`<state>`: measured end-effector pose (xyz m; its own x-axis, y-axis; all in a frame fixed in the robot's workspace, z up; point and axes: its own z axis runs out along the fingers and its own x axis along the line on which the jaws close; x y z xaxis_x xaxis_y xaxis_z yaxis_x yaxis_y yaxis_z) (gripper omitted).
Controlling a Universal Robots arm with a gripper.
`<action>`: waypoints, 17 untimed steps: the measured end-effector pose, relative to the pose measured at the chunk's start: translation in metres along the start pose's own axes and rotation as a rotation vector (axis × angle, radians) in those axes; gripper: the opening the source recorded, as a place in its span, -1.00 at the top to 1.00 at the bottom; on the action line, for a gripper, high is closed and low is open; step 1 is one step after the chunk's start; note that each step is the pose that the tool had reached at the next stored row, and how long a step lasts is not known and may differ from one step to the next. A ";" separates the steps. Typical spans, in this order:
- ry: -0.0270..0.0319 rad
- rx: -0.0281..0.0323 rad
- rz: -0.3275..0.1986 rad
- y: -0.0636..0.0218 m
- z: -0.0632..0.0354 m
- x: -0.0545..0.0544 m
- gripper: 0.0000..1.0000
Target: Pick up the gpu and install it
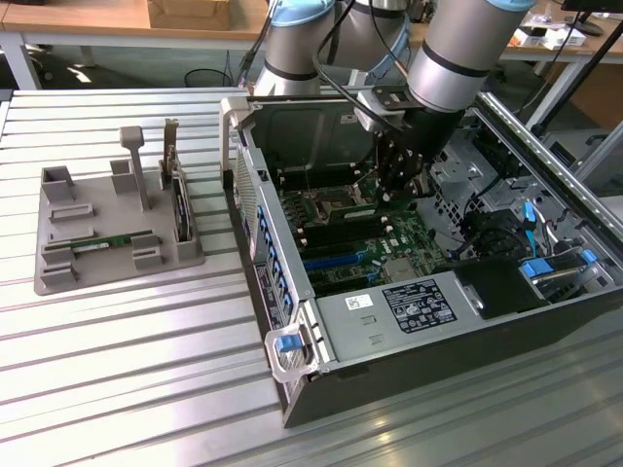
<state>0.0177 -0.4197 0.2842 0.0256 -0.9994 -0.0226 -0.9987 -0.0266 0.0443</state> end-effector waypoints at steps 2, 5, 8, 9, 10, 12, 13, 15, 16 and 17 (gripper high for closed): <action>0.0025 0.0000 0.002 0.0031 0.0041 0.001 0.76; 0.0274 -0.0003 0.018 0.0046 0.0099 0.001 0.76; 0.0290 -0.0003 0.025 0.0073 0.0131 0.001 0.76; 0.0290 -0.0003 0.024 0.0078 0.0145 0.001 0.76; 0.0291 -0.0004 0.025 0.0077 0.0171 0.000 0.76; 0.0290 -0.0003 0.025 0.0075 0.0220 -0.007 0.76; 0.0291 -0.0003 0.025 0.0091 0.0247 -0.007 0.76; 0.0291 -0.0003 0.025 0.0097 0.0304 -0.006 0.76; 0.0292 -0.0003 0.025 0.0097 0.0328 -0.006 0.76; 0.0291 -0.0003 0.026 0.0103 0.0347 -0.006 0.76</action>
<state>0.0057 -0.4128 0.2501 0.0014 -1.0000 0.0077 -0.9990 -0.0011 0.0449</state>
